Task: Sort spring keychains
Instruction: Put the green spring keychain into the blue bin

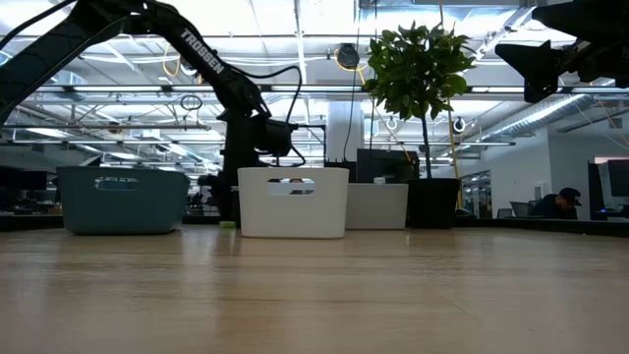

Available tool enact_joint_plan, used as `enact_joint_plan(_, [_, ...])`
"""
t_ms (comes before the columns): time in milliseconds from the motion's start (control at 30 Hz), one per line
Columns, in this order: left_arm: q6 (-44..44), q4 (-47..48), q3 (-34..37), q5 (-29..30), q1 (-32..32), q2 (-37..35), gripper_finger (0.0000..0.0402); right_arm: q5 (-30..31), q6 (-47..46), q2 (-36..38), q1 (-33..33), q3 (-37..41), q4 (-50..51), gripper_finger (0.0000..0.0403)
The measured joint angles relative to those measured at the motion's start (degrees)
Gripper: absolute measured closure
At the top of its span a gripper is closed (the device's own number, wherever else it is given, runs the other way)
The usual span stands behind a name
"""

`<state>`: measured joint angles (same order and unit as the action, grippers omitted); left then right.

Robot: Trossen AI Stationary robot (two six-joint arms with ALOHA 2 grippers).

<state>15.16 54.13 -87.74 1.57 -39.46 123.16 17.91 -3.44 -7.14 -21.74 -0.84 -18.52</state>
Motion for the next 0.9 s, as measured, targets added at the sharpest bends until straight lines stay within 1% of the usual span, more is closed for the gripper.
enact_joint_plan(233, [-2.09,0.40,0.04,-2.15,0.81,-0.45,0.0362,0.00,0.00,-0.02,0.00,0.00,0.00,0.0135])
enact_joint_plan(267, [-2.68,1.01,0.04,-2.24,1.17,-0.69,0.0378,0.00,0.02,0.00,0.00,0.00,0.00,0.0135])
enact_joint_plan(300, [-3.15,1.61,0.09,-2.05,1.59,-1.12,0.0384,0.00,0.02,0.00,0.00,0.00,0.00,0.0135])
enact_joint_plan(433, [-4.07,5.16,0.56,-2.90,3.85,-3.64,0.0381,0.00,0.00,-0.01,0.00,0.00,0.00,0.0135])
enact_joint_plan(500, [-4.25,6.98,0.51,-3.55,5.37,-6.33,0.0386,0.00,0.00,0.00,0.00,0.00,0.01,0.0135])
enact_joint_plan(667, [-4.03,10.58,0.41,-3.01,9.22,-11.59,0.0387,0.00,0.01,0.00,0.00,0.00,0.00,0.0135])
enact_joint_plan(767, [-3.92,13.55,0.30,-2.87,12.45,-15.61,0.0387,-0.01,0.02,0.00,0.00,0.00,0.00,0.0135])
enact_joint_plan(900, [-3.34,17.79,0.32,-1.18,17.86,-20.19,0.0387,0.00,0.01,0.00,0.00,0.00,0.00,0.0135])
